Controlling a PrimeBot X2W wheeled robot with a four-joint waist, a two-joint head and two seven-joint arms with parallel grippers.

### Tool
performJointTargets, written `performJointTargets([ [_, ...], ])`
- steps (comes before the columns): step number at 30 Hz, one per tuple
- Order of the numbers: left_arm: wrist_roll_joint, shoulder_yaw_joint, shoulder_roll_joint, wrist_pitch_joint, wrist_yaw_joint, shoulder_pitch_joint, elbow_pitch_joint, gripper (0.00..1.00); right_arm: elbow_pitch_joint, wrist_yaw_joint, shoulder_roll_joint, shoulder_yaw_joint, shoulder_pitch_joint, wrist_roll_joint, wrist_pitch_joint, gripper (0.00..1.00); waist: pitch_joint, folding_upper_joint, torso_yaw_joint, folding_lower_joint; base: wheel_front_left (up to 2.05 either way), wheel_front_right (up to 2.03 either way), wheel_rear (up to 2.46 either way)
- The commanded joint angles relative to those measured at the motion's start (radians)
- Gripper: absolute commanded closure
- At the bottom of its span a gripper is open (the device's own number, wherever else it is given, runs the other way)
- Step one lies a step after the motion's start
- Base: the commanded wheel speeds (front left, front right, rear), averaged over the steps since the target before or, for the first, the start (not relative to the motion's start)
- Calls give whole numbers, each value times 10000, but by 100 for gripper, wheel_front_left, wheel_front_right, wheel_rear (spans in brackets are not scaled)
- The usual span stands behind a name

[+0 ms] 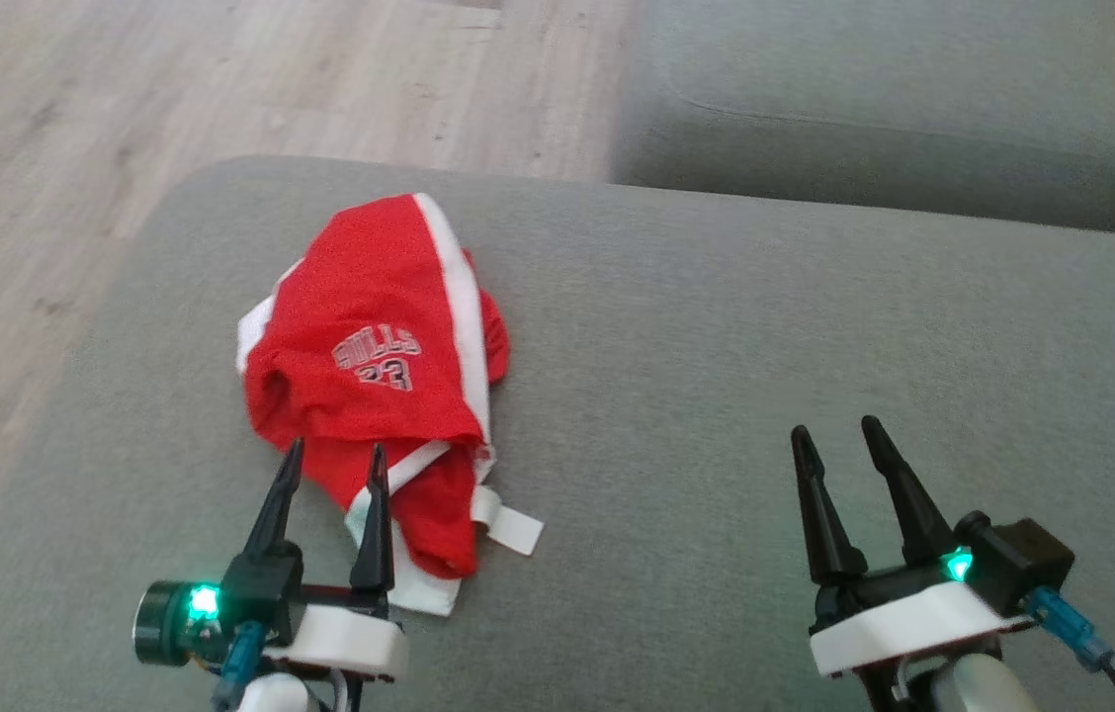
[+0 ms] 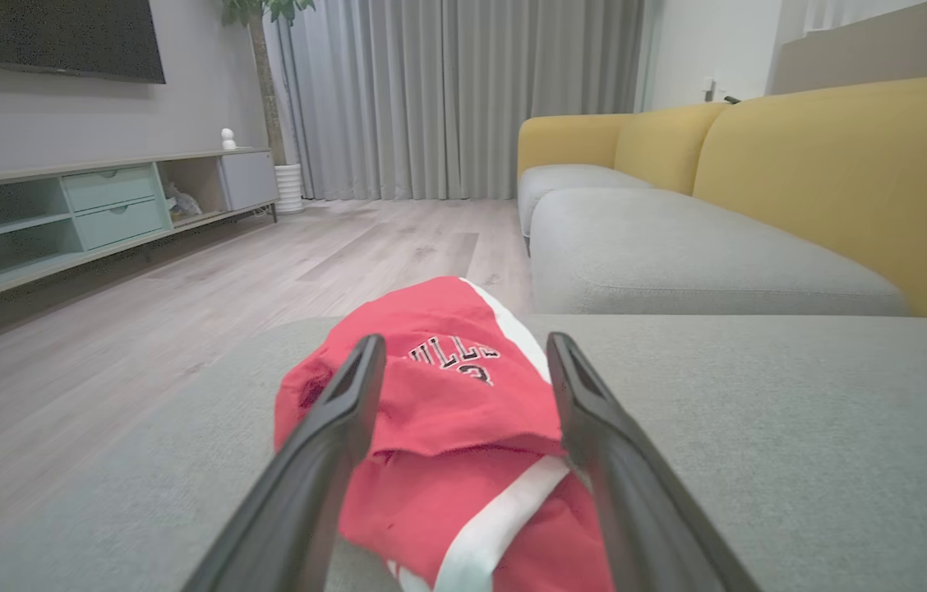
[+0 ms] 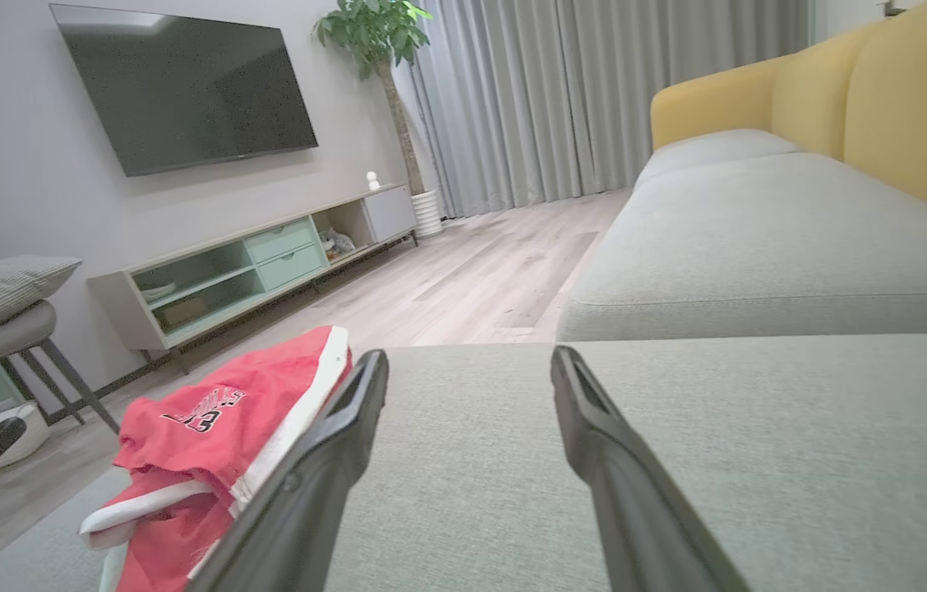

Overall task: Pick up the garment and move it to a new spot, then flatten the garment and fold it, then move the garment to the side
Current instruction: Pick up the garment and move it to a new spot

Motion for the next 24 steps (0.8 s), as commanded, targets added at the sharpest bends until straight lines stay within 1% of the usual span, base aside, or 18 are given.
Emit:
performJointTargets([
  [1,189,337,-7,-97,-41,-202,-259,0,-390,-7,-77,294,-96,94,-111,0,-108,0,455,0,0,0,0],
  [7,238,506,-11,-97,-1,-50,-228,0,-457,-7,-77,602,-42,155,-111,0,-181,0,992,0,0,0,0],
  [17,332,668,-15,-97,-62,44,-368,0,-499,-7,-77,913,-12,184,-111,0,-68,0,1285,0,0,0,0],
  [20,302,774,69,-97,-187,-100,-294,0,-519,-7,-77,991,-87,143,-111,0,99,0,1200,0,0,0,0],
  [24,461,793,624,-97,-651,-886,91,0,-520,-7,-77,1055,-238,31,-111,0,413,0,980,0,0,0,0],
])
